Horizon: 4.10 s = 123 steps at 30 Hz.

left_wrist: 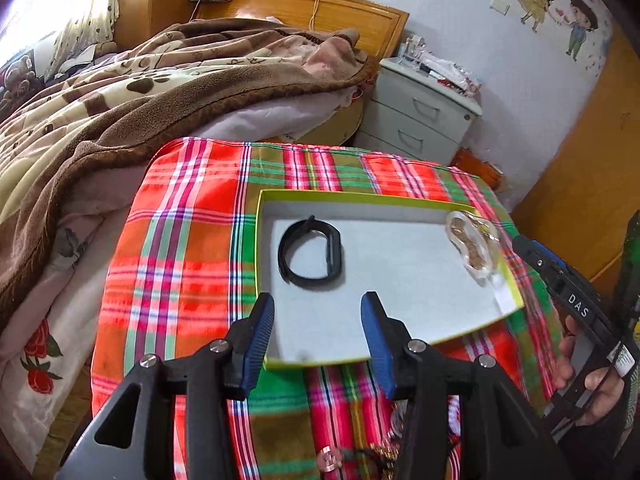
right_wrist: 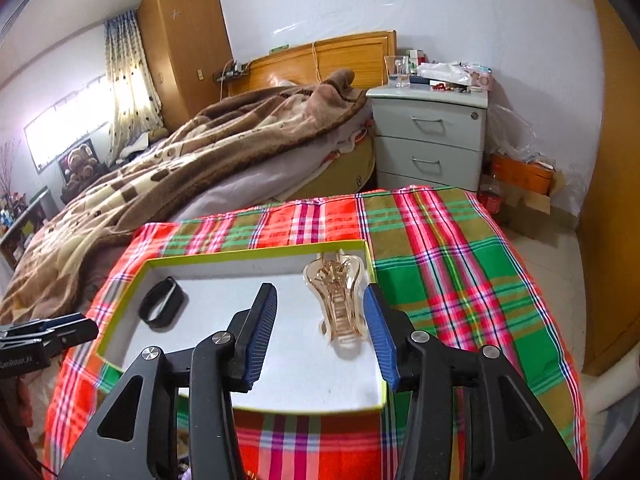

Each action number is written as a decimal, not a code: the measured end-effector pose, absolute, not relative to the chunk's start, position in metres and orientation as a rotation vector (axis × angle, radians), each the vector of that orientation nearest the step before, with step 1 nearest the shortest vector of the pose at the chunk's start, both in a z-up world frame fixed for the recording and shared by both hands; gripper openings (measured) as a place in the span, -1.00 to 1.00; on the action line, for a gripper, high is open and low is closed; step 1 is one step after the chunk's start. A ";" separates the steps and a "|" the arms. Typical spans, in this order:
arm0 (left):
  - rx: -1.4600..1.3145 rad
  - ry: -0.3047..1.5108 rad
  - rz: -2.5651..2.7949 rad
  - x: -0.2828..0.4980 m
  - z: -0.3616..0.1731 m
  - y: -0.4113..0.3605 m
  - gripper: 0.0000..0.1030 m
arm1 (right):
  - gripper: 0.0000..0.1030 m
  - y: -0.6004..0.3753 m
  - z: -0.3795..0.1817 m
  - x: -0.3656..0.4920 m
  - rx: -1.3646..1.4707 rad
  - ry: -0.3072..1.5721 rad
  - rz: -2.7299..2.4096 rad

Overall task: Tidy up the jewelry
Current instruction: 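Move both tools back to the jewelry pile beside the box, then grasp the pale blue coil hair tie with the right tool while the left tool grasps the black bead necklace, then lower the hair tie into the box with the right tool while the left tool drops the necklace there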

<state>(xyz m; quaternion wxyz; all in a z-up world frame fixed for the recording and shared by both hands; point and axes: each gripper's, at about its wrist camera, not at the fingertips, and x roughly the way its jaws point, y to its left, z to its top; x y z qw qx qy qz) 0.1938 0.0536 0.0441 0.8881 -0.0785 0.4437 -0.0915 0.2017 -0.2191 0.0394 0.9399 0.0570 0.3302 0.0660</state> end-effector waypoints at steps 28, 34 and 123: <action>-0.258 0.995 -0.226 0.090 0.010 0.087 0.07 | -0.10 -0.223 -0.017 0.109 0.001 0.896 0.146; -0.297 1.022 -0.256 0.081 0.000 0.088 0.06 | -0.10 -0.222 -0.023 0.110 -0.004 0.926 0.137; -0.004 0.908 -0.268 0.103 0.024 0.043 -0.61 | -0.81 -0.227 0.023 0.090 0.082 0.737 0.111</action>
